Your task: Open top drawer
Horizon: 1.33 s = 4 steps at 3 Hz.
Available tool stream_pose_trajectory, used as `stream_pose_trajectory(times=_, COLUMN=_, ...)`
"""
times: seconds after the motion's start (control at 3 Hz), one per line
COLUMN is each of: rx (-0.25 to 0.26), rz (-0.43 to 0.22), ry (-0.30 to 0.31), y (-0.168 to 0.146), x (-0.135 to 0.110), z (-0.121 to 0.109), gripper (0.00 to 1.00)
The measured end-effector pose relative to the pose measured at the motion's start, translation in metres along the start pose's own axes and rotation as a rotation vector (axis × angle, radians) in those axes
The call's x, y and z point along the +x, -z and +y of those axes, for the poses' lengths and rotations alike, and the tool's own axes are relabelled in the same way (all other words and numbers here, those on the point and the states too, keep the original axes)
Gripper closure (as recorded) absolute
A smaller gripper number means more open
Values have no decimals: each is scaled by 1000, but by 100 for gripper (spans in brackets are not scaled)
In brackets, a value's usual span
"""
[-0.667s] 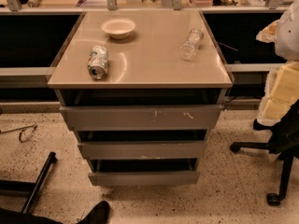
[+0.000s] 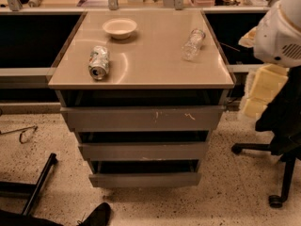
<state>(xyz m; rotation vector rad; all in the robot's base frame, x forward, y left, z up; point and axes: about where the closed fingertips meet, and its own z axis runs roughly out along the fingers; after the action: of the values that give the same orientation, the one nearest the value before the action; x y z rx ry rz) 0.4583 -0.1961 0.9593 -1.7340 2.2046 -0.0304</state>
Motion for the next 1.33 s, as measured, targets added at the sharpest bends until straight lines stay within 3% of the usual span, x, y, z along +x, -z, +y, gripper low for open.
stream_pose_trajectory(times=0.33, rx=-61, rz=-77, ry=11, y=-57, x=-32, z=-10, gripper=0)
stream_pose_trajectory(times=0.67, rx=-61, rz=-77, ry=10, y=-57, x=-32, z=-10, gripper=0)
stream_pose_trajectory(times=1.33, rx=-159, rz=-84, ry=-29, y=-146, x=-49, z=18, gripper=0)
